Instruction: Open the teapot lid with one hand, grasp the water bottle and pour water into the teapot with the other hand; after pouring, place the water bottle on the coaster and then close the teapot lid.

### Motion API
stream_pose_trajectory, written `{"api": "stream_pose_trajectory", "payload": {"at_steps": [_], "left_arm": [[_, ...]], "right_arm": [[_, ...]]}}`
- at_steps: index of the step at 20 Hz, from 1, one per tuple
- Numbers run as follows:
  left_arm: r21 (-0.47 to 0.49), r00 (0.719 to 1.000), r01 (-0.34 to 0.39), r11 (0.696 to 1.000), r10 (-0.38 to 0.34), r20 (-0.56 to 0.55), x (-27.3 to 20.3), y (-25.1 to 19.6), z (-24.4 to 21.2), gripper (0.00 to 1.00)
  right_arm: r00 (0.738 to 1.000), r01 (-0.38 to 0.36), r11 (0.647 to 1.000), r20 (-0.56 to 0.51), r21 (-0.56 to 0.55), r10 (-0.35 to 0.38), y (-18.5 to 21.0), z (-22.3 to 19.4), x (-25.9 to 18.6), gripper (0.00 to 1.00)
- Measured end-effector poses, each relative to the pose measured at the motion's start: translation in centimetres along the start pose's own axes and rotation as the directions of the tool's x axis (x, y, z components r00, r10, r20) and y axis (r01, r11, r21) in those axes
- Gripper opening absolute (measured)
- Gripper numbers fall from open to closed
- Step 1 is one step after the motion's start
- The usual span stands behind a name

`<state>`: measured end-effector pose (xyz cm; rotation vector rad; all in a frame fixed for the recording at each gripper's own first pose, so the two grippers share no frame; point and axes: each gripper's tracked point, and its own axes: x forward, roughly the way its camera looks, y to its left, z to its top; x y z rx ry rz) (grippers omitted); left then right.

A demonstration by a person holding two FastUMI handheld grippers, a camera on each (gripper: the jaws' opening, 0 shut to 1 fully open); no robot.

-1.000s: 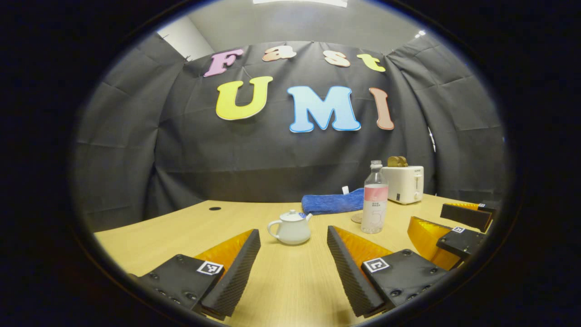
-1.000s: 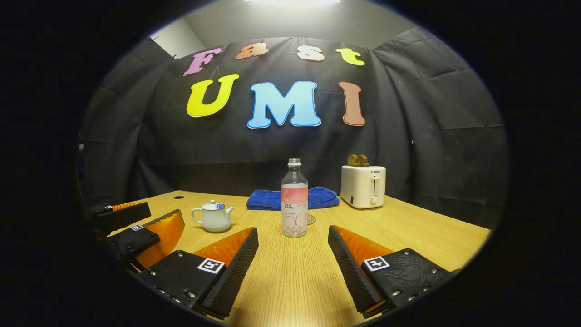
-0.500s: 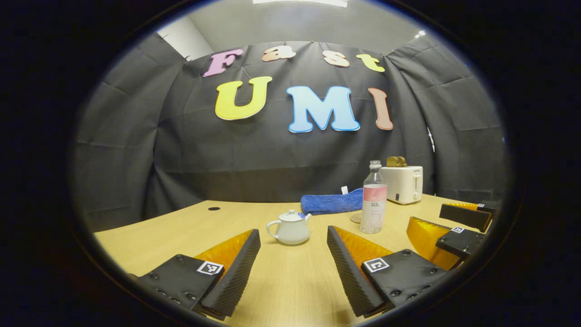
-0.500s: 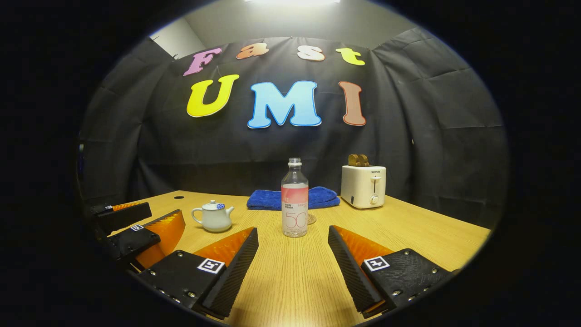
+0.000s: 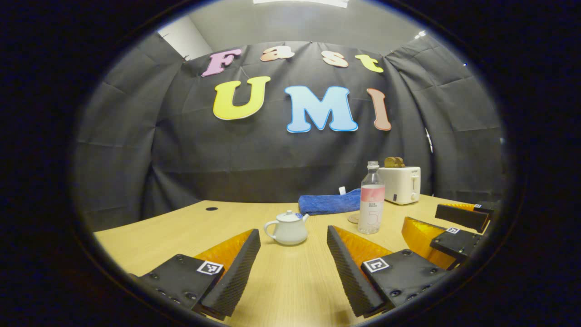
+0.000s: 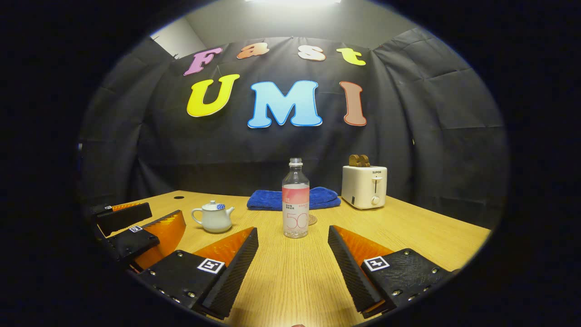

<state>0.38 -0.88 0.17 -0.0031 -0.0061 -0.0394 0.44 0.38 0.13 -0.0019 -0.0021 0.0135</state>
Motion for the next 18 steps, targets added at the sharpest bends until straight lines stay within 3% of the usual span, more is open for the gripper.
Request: {"api": "stream_pose_trajectory", "payload": {"at_steps": [14,18], "left_arm": [[0.003,0.994,0.103,0.995,-0.102,-0.039,8.0,0.9,-0.3,1.0],[0.005,0.994,0.106,0.994,-0.106,-0.032,10.3,1.7,0.3,1.0]], "right_arm": [[0.998,-0.003,0.999,-0.056,0.051,0.006,1.3,-0.4,6.1,0.96],[0.999,0.013,0.999,-0.047,0.03,-0.012,1.3,1.2,8.6,0.96]]}}
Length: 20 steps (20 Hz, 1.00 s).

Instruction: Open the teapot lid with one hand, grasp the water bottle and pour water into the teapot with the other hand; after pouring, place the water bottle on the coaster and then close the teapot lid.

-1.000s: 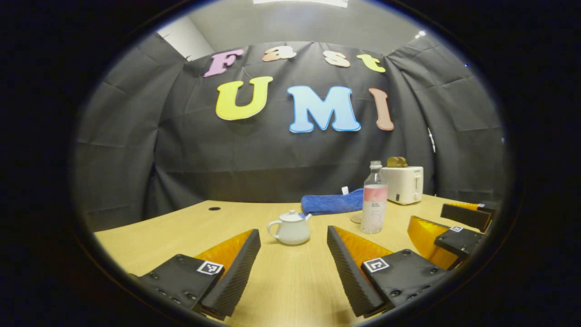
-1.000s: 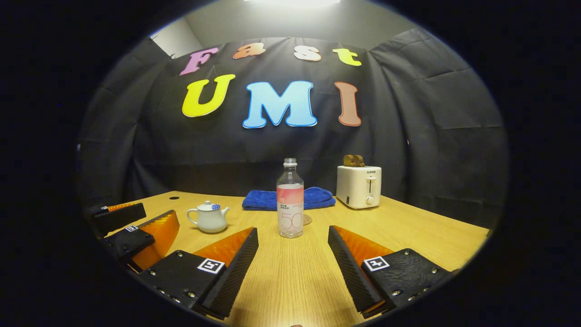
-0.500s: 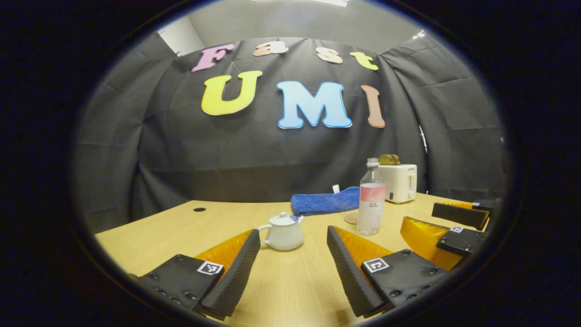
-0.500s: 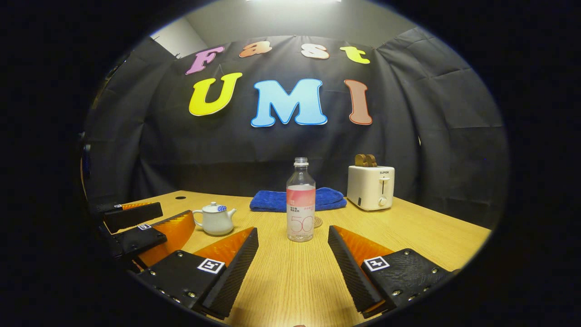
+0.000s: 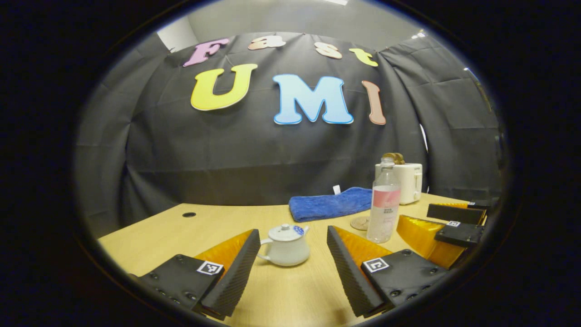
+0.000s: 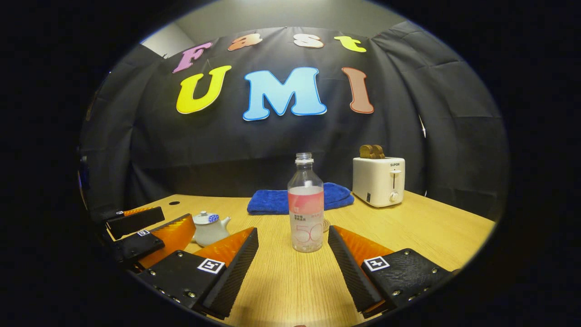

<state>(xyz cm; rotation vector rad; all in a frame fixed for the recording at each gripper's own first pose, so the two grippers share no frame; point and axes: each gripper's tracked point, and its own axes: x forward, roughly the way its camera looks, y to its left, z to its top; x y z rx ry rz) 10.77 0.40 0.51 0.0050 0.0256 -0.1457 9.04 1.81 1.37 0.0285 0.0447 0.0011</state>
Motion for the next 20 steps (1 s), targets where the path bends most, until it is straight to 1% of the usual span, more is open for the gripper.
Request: {"api": "stream_pose_trajectory", "payload": {"at_steps": [2,4,7,11,15,18,20], "left_arm": [[0.002,1.0,0.008,1.0,-0.008,0.004,1.4,0.5,0.4,0.99],[-0.022,1.0,0.031,0.999,-0.031,-0.003,2.9,0.6,0.7,1.0],[-0.03,0.999,0.041,0.999,-0.041,0.003,5.3,1.3,1.5,1.0],[-0.042,0.998,0.056,0.998,-0.055,0.016,7.6,1.0,1.7,0.99],[-0.066,0.998,0.062,0.996,-0.063,-0.007,8.7,1.2,0.0,0.99],[-0.046,0.998,0.057,0.997,-0.058,-0.027,9.2,1.6,-0.7,0.99],[-0.036,0.996,0.077,0.996,-0.078,-0.043,9.3,1.2,-1.2,0.98]], "right_arm": [[1.0,0.023,0.999,0.003,-0.041,-0.022,-0.3,0.8,1.3,0.96],[0.999,0.043,0.997,0.002,-0.059,-0.043,-0.5,1.5,2.5,0.96],[0.997,0.073,0.997,0.002,-0.04,-0.073,-1.1,2.2,4.0,0.96],[0.995,0.098,0.995,-0.012,-0.001,-0.098,-1.8,2.3,6.2,0.96],[0.993,0.114,0.993,-0.023,0.004,-0.114,-2.5,1.5,8.0,0.95],[0.993,0.113,0.993,-0.038,0.015,-0.112,-2.7,0.6,9.0,0.96],[0.992,0.114,0.993,-0.048,0.015,-0.113,-2.7,-0.1,9.4,0.96]]}}
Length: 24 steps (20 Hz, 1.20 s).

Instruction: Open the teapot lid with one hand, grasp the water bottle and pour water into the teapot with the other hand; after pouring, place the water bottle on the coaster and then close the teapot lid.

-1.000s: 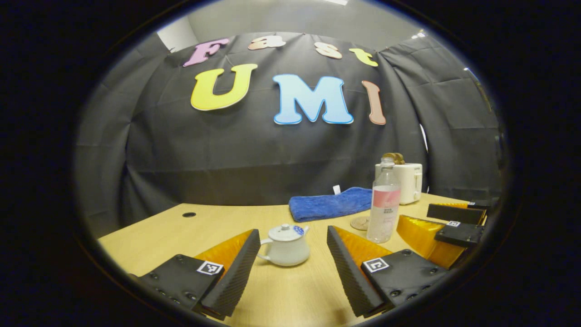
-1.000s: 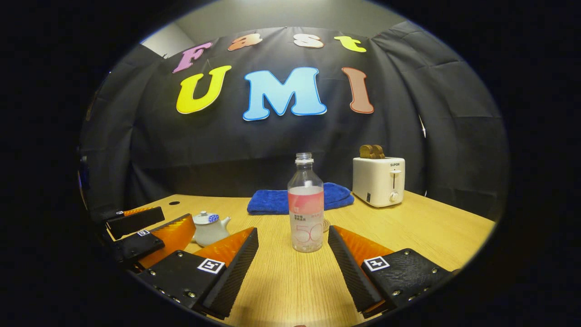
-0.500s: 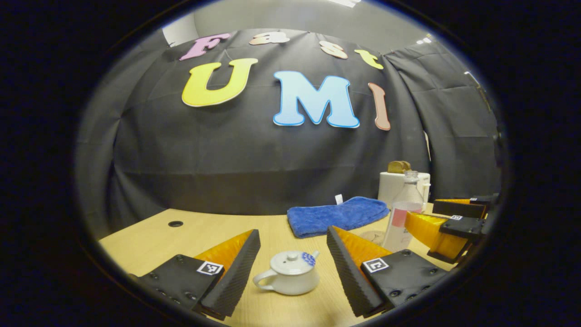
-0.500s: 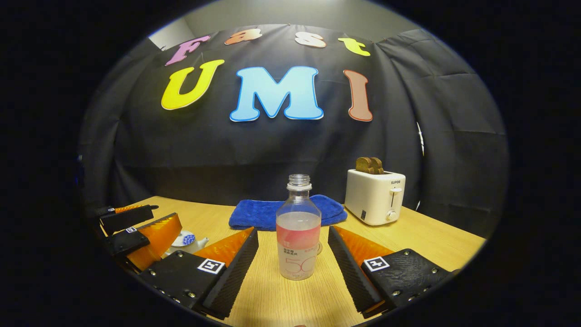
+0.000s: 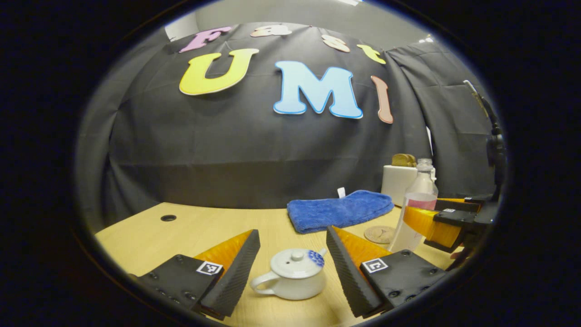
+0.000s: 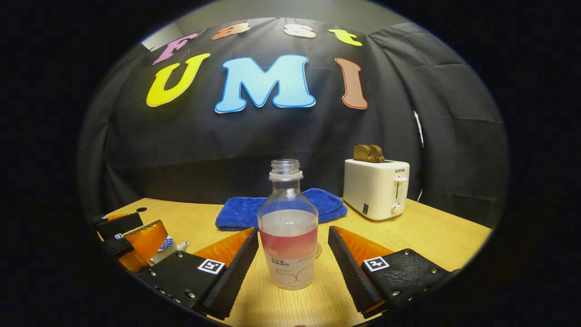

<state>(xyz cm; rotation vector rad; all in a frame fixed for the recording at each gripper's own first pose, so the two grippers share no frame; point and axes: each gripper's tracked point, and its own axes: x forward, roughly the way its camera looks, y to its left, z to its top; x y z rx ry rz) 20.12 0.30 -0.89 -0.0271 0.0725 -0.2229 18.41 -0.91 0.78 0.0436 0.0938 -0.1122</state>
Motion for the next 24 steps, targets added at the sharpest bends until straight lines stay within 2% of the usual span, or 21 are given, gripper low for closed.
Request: {"api": "stream_pose_trajectory", "payload": {"at_steps": [8,14,17,18,21,24], "left_arm": [[0.012,0.999,0.038,0.999,-0.038,-0.022,0.6,-0.7,-0.7,0.96],[0.014,0.997,0.037,0.999,-0.036,-0.066,1.1,-0.8,-1.2,0.58],[0.024,0.996,0.036,0.999,-0.034,-0.08,1.1,-1.0,-1.2,0.57],[0.044,0.997,0.001,0.999,0.002,-0.078,1.6,-0.3,-1.4,0.57],[0.051,0.997,0.004,0.999,0.0,-0.082,1.1,-0.5,-1.3,0.28],[0.04,0.997,0.003,0.999,0.0,-0.077,1.1,-0.4,-1.3,0.31]], "right_arm": [[0.997,-0.003,1.0,-0.078,0.009,0.004,-0.3,-2.2,1.1,0.95],[0.996,-0.011,1.0,-0.084,0.007,0.012,-0.1,-2.1,1.1,0.96],[0.995,-0.016,1.0,-0.093,0.013,0.017,0.0,-2.2,1.2,0.96],[0.995,-0.017,1.0,-0.103,0.018,0.018,-0.1,-2.5,1.3,0.96],[0.993,-0.019,0.999,-0.116,0.038,0.023,-0.3,-2.6,1.4,0.96],[0.992,-0.024,0.999,-0.123,0.048,0.03,-0.3,-2.7,1.4,0.96]]}}
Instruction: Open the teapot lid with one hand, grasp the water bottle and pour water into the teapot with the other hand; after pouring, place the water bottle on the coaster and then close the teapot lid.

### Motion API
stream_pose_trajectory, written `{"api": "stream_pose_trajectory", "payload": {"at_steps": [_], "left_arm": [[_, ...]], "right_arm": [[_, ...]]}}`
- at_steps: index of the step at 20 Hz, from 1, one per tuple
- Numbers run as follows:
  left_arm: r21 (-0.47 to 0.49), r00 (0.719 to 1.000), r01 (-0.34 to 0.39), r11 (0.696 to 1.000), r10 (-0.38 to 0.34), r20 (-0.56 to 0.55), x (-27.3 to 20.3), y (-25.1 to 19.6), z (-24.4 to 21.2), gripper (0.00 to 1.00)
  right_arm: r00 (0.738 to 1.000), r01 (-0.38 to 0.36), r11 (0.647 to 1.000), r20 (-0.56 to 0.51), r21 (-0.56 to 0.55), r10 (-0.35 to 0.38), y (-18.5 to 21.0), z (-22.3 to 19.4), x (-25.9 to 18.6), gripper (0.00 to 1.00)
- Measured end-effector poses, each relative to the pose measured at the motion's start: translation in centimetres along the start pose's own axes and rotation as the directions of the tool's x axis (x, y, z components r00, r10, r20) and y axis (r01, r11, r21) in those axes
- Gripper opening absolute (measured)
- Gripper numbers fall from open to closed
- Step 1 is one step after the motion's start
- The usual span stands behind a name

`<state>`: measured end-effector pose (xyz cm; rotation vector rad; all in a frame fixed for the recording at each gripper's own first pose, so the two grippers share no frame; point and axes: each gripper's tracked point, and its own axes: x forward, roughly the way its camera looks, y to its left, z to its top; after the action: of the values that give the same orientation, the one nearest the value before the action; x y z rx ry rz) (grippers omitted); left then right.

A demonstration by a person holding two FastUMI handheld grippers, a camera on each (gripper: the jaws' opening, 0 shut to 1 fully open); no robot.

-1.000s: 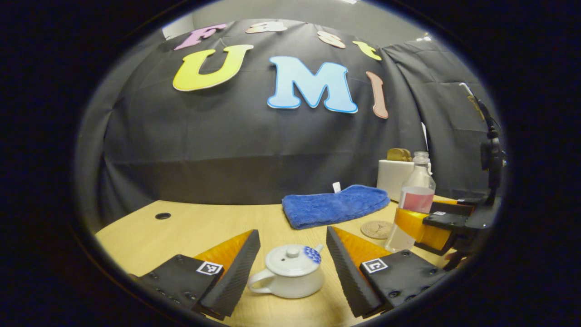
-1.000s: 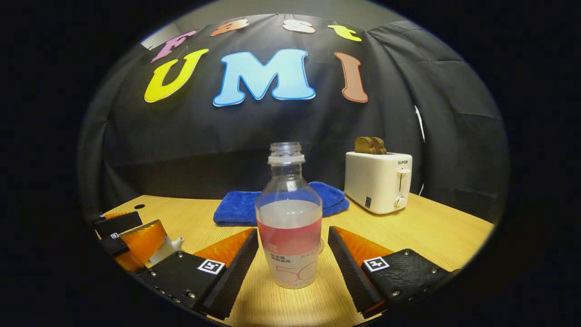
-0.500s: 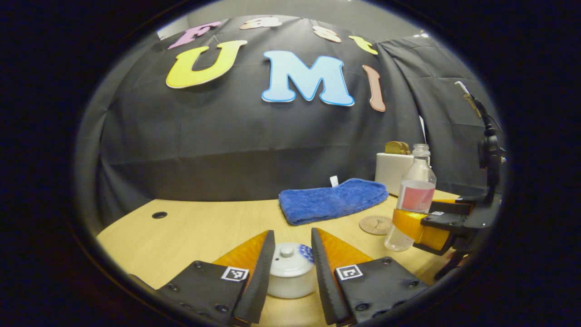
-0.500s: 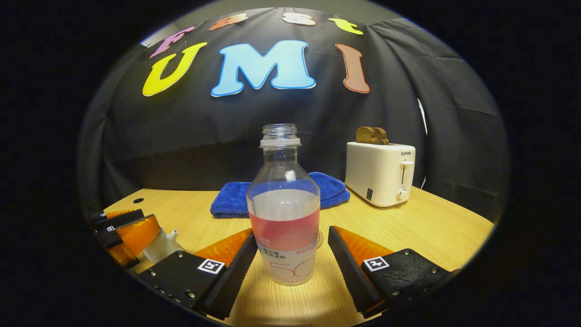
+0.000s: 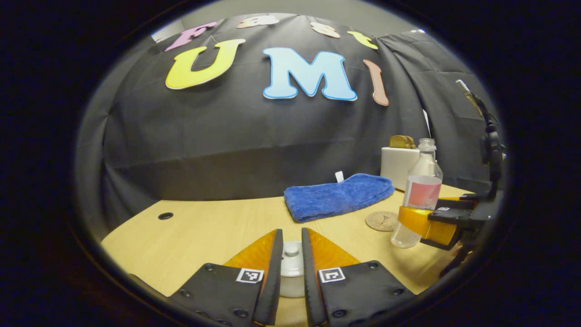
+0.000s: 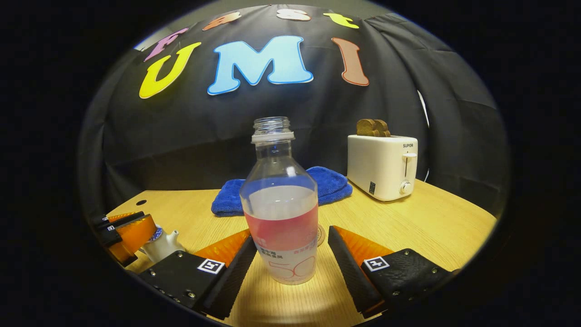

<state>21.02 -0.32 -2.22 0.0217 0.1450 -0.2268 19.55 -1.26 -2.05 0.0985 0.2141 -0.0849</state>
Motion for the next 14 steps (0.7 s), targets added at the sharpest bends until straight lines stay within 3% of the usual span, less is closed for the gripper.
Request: {"api": "stream_pose_trajectory", "payload": {"at_steps": [1,2,14], "left_arm": [[-0.016,1.0,-0.004,1.0,0.004,0.011,0.2,0.3,-0.1,0.31],[-0.029,1.0,0.004,1.0,-0.003,0.014,0.0,0.3,0.2,0.15],[-0.087,0.996,0.009,0.996,-0.002,0.089,-1.1,1.0,1.8,0.15]], "right_arm": [[1.0,0.0,1.0,-0.002,-0.002,0.0,0.0,0.0,0.0,0.96],[1.0,0.001,1.0,-0.002,-0.005,-0.001,0.0,0.0,0.0,0.96],[1.0,-0.009,1.0,-0.012,0.014,0.009,-0.1,-0.1,0.1,0.96]]}}
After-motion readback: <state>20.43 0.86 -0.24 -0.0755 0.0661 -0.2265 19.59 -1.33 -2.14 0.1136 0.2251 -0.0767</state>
